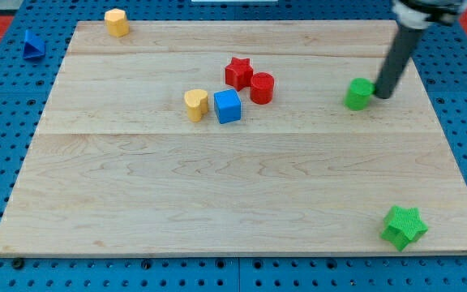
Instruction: Slide the green circle to the top center
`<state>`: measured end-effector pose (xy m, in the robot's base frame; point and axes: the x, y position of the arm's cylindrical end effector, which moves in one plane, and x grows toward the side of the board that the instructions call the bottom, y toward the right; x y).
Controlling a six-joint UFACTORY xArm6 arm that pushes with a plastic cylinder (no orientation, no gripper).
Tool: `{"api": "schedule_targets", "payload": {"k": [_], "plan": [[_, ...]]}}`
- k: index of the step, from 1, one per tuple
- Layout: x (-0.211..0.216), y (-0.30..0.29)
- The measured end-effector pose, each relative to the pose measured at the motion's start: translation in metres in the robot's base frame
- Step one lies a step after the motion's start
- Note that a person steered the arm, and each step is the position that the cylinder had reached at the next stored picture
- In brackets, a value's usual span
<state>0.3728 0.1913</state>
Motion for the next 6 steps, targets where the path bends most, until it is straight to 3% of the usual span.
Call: {"api": "schedule_targets", "payload": {"k": [1, 2, 3, 4, 5, 6], "plan": [[-0.027, -0.055], [-0.028, -0.081], [-0.019, -0.043], [0.025, -0.05], [0.043, -0.109], [-0.012, -0.11]]}}
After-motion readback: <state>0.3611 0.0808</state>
